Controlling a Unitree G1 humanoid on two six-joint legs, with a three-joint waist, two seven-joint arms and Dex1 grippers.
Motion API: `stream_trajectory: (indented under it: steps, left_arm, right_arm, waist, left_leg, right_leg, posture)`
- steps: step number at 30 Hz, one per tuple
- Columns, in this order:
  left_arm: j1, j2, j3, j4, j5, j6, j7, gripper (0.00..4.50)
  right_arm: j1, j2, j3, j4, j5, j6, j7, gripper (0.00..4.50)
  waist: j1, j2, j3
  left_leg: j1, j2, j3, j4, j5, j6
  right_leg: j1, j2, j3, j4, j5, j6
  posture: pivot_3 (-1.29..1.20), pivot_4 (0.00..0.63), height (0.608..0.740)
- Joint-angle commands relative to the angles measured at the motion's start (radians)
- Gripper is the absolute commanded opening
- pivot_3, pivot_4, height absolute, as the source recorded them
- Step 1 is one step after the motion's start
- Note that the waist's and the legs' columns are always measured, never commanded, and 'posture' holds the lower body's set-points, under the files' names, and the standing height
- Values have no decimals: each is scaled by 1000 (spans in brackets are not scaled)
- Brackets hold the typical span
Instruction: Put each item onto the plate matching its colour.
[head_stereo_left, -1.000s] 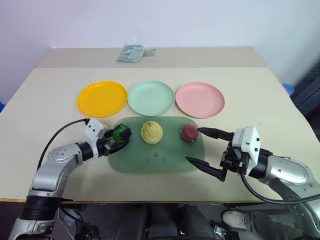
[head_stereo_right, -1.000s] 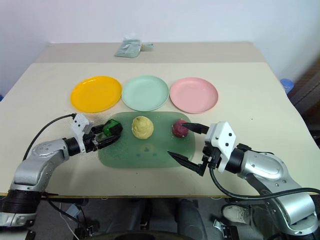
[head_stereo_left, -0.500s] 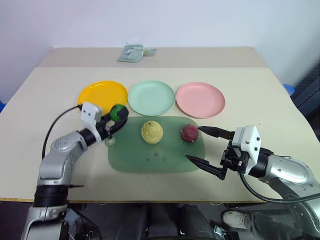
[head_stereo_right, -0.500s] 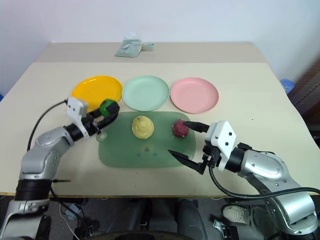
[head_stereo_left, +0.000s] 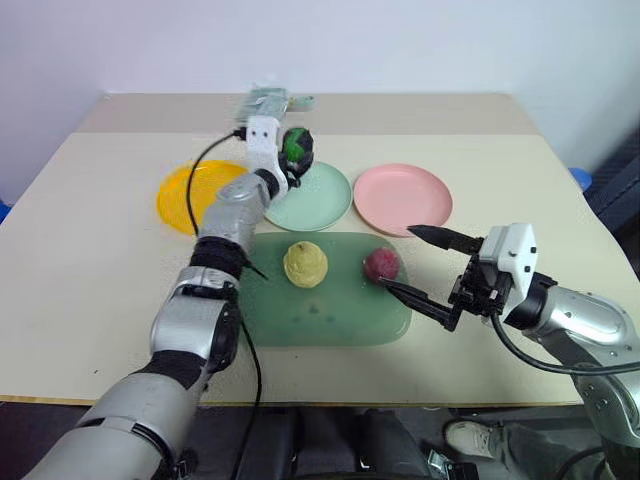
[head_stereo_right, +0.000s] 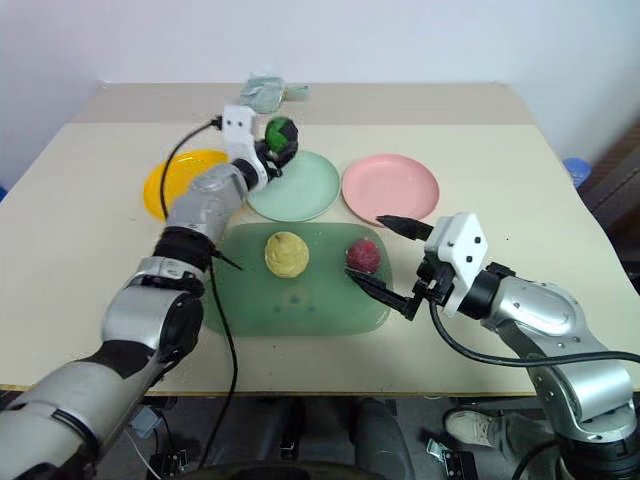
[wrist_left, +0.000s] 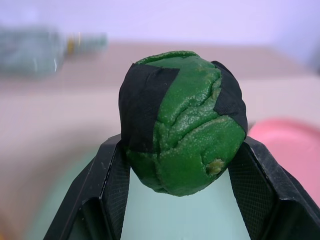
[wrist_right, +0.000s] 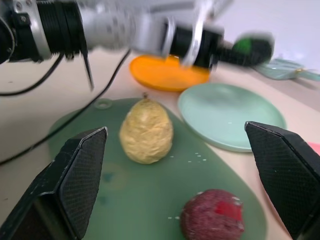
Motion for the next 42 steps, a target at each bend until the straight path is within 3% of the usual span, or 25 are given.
stream_trajectory:
  steps: [1, 3, 8, 11, 14, 19, 23, 27, 31, 36, 42]
  left_arm:
    - [-50, -11, 0, 93, 42, -97, -6, 2857]
    - [-52, -22, -2, 124, 54, -113, -22, 2857]
    - [-23, -14, 34, 51, 19, -104, -83, 4428]
    - [29, -1, 33, -86, 3, -63, -120, 4428]
    - [191, 45, 14, -468, -77, 119, -211, 4428]
    - [465, 221, 10, -1027, -300, 441, -413, 4428]
    - [582, 365, 56, -1215, -447, 569, -536, 4428]
    - [644, 477, 73, -1294, -524, 642, -606, 4428]
    - [677, 533, 25, -1320, -471, 595, -636, 4428]
    - [672, 493, -107, -1274, -294, 432, -599, 4428]
    - [652, 423, -211, -1207, -195, 370, -575, 4428]
  right_arm:
    - [-91, 2, 2, 84, -14, -22, 16, 4500]
    - [-129, 5, 16, 132, -30, -30, 25, 4500]
    - [-140, 18, 13, 122, -32, -16, 7, 4500]
    - [-146, 26, 19, 107, -31, -3, -8, 4500]
    - [-158, 34, 28, 93, -25, 17, -29, 4500]
    - [-154, 34, 22, 86, -14, 33, -33, 4500]
    - [-136, 31, 7, 86, -8, 35, -28, 4500]
    - [-101, 30, -11, 82, -3, 30, -22, 4500]
    - [-66, 34, -21, 76, -8, 17, -19, 4500]
    - [-38, 44, -26, 72, -16, -1, -26, 4500]
    - [-17, 40, -29, 62, -17, -18, -29, 4500]
  waist:
    - [-12, -2, 1]
    - [-9, -3, 2]
    - [-7, -3, 2]
    - [-6, -3, 2]
    - [-16, -3, 2]
    - [-34, -2, 1]
    - [-24, -2, 1]
    - [-13, -1, 1]
    - [-6, -1, 1]
    - [-6, -1, 1]
    - [-7, -1, 1]
  left_leg:
    - [0, 0, 0, 0, 0, 0]
    - [0, 0, 2, 0, 0, 0]
    - [-2, 0, 2, 1, 1, -2]
    - [-3, 0, 2, 1, 2, -3]
    - [-3, 0, 2, 0, 2, -3]
    - [-3, 1, 3, -2, 3, -4]
    - [-3, 1, 2, 0, 2, -3]
    - [-2, 1, 2, 1, 1, -1]
    - [-1, 1, 2, 1, 0, -1]
    - [-1, 1, 2, 1, 0, 0]
    - [-1, 1, 2, 1, 0, 0]
  right_leg:
    - [0, 0, 0, 0, 0, 0]
    - [-2, 0, 1, 2, 0, 0]
    - [-4, -1, 1, 3, 0, 0]
    - [-5, -1, 1, 3, 0, 0]
    - [-5, -1, 2, 3, 0, 0]
    - [-8, 0, 3, 5, 0, 0]
    - [-6, -1, 3, 5, 0, 0]
    - [-3, -1, 2, 3, 0, 0]
    - [-3, -1, 2, 3, 0, 0]
    - [-2, -1, 2, 2, 0, 0]
    - [-2, -1, 2, 2, 0, 0]
  posture:
    - [0, 150, 740]
    - [0, 150, 740]
    - [0, 150, 740]
    - [0, 150, 740]
    - [0, 150, 740]
    - [0, 150, 740]
    - [0, 150, 740]
    - [0, 150, 740]
    - [0, 150, 740]
    - [0, 150, 740]
    - [0, 150, 740]
